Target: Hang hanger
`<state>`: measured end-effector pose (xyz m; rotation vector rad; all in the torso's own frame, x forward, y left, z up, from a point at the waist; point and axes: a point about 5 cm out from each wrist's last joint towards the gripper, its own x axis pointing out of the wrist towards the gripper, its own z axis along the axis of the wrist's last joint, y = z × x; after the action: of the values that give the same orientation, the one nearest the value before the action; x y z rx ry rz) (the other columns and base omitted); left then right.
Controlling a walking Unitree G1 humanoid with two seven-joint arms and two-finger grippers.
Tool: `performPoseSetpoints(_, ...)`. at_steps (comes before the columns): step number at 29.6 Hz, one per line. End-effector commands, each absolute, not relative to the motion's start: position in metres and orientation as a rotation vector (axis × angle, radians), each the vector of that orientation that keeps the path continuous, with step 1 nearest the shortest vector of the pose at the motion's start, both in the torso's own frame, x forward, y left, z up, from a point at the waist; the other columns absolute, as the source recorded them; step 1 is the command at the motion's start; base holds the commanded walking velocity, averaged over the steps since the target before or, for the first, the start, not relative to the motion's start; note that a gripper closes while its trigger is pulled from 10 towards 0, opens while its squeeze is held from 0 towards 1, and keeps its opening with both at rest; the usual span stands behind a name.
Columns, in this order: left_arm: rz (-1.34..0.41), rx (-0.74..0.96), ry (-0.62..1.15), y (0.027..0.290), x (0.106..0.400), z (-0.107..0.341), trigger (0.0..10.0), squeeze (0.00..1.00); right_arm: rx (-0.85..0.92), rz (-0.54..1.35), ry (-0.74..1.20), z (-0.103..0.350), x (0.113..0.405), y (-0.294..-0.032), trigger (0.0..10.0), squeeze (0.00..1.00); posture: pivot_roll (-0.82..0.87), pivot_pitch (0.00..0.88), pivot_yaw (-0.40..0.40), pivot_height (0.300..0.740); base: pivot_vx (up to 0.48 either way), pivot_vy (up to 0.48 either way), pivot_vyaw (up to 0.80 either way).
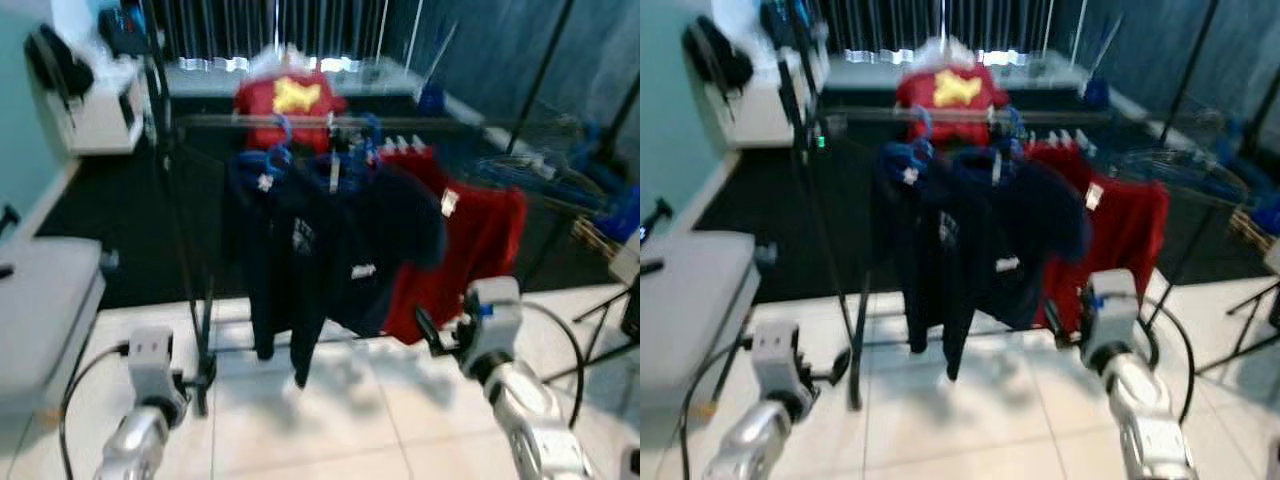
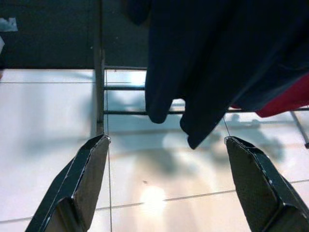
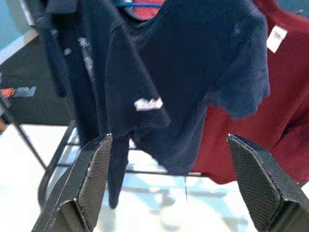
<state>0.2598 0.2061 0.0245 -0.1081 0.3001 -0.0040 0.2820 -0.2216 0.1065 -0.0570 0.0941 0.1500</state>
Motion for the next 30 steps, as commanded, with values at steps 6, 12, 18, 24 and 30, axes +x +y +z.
performPoseSetpoints(6,0.004,-0.082,0.300,0.209,0.262,0.027,10.0,0.00,-0.041,0.177,0.040,0.121,0.286,-0.222,10.0,0.00,0.03,0.001,-0.034,0.740,0.428,0.000,0.00)
performPoseSetpoints(12,0.034,-0.066,0.303,0.212,0.262,0.028,10.0,0.00,-0.029,0.273,-0.070,0.152,0.293,-0.214,10.0,0.00,0.03,0.010,-0.030,0.740,0.426,0.000,0.00)
performPoseSetpoints(18,0.108,-0.024,0.309,0.221,0.262,0.028,10.0,0.00,-0.030,0.461,-0.103,0.167,0.291,-0.195,10.0,0.00,0.03,0.014,-0.026,0.740,0.428,0.000,0.00)
performPoseSetpoints(24,0.223,0.028,0.317,0.238,0.260,0.030,10.0,0.00,-0.029,0.577,-0.069,0.170,0.286,-0.192,10.0,0.00,0.04,0.016,-0.029,0.740,0.409,0.000,0.00)
performPoseSetpoints(30,0.414,0.128,0.357,0.266,0.253,0.029,10.0,0.00,0.043,0.674,0.001,0.168,0.281,-0.204,10.0,0.00,0.03,0.022,-0.028,0.740,0.000,0.000,0.00)
